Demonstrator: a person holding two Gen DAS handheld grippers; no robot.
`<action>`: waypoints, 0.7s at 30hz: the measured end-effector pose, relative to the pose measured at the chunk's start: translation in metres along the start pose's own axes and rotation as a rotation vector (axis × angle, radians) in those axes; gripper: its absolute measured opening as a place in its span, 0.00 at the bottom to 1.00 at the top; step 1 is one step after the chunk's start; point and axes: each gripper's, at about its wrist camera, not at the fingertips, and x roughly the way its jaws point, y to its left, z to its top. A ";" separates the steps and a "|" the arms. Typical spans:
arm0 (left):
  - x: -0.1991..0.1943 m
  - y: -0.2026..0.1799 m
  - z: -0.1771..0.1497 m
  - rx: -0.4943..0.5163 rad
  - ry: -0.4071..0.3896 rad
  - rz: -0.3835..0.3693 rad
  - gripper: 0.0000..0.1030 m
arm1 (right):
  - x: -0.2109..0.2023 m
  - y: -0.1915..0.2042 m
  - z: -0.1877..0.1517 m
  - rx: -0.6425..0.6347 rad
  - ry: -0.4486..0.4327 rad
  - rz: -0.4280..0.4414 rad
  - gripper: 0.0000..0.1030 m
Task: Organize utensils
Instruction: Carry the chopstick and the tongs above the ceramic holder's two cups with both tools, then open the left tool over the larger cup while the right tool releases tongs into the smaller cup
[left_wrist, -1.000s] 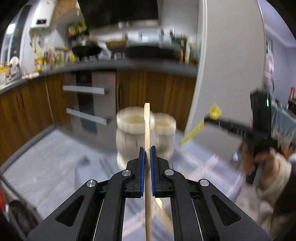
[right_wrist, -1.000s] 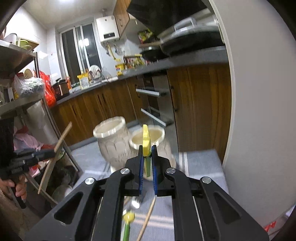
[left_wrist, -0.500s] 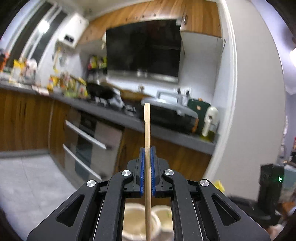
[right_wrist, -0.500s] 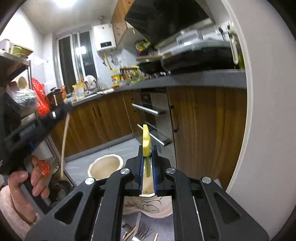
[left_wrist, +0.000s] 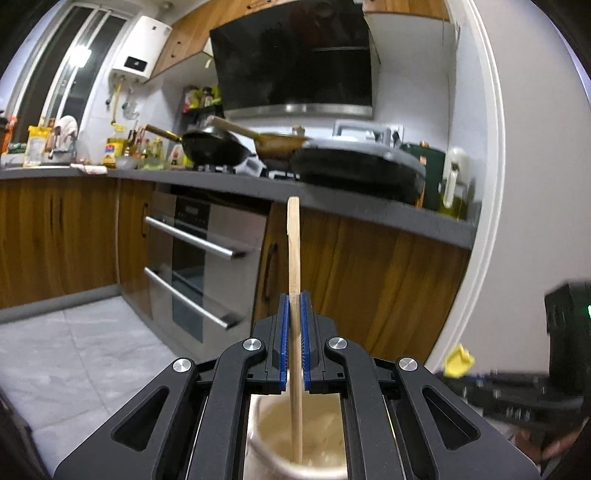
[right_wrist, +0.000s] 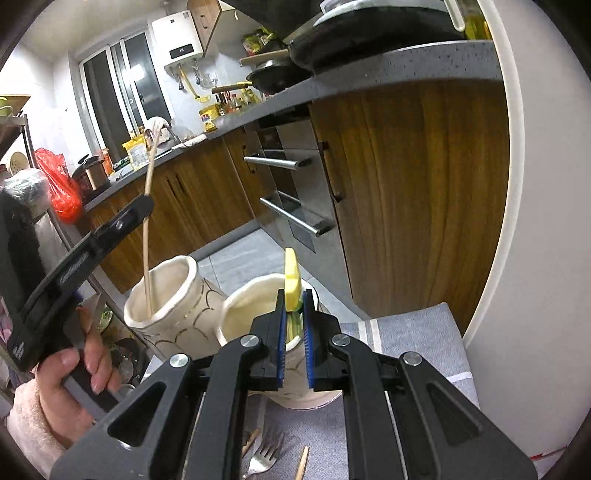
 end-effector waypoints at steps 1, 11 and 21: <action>-0.003 0.000 -0.004 0.010 0.019 -0.006 0.07 | 0.001 0.000 -0.001 -0.002 0.002 0.000 0.08; -0.025 0.011 -0.023 0.020 0.073 0.032 0.09 | 0.012 0.003 0.000 -0.002 0.044 -0.020 0.08; -0.044 0.017 -0.020 0.024 0.079 0.077 0.31 | 0.005 0.002 0.001 0.019 0.029 -0.036 0.30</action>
